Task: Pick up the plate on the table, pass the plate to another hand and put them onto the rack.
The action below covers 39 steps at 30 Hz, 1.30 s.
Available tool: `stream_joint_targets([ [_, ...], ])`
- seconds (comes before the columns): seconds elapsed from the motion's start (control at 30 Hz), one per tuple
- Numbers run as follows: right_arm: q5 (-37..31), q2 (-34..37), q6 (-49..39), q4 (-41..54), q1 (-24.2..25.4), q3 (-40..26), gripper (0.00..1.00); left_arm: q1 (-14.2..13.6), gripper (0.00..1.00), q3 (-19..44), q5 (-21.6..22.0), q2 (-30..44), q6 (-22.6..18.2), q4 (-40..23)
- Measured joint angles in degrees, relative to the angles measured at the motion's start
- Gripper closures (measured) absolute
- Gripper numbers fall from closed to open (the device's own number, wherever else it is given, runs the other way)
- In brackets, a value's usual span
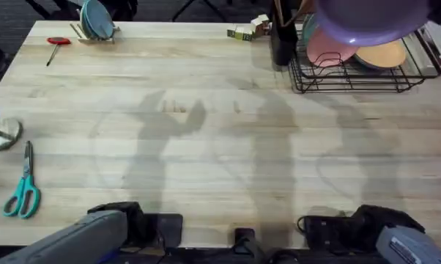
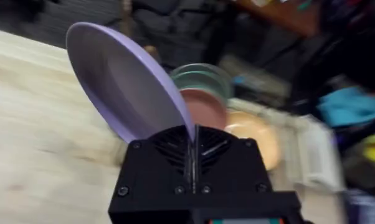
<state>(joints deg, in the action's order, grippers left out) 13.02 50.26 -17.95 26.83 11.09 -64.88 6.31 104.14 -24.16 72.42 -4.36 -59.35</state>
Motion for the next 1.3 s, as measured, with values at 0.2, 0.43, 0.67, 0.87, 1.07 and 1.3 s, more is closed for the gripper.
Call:
stream_joint_targets([
  [0.2, -1.95, 1.00, -16.05, -4.57, 4.59, 0.00, 0.971, 0.00, 0.006, 0.00, 0.00, 0.17, 0.04, -0.08],
  [0.43, -2.84, 6.51, -29.97, -9.82, 7.25, 0.00, 0.971, 0.00, 0.006, 0.00, 0.00, 1.45, 0.04, -0.40],
  [0.67, -2.95, 12.10, -45.18, -11.28, 7.26, 0.00, 0.971, 0.00, 0.006, 0.00, 0.00, 1.88, 0.02, 0.26],
  [0.87, -2.95, 16.97, -53.17, -15.45, 7.26, 0.00, 0.971, 0.00, 0.006, 0.00, 0.02, 1.88, 0.04, 0.65],
  [1.07, -2.93, 21.90, -58.57, -19.26, 7.26, 0.00, 0.971, 0.00, 0.007, 0.00, 0.02, 1.88, 0.04, 1.73],
  [1.3, -1.44, 28.33, -60.99, -25.08, 7.26, 0.00, 0.971, 0.00, 0.007, 0.00, 0.02, 1.88, 0.04, 1.75],
])
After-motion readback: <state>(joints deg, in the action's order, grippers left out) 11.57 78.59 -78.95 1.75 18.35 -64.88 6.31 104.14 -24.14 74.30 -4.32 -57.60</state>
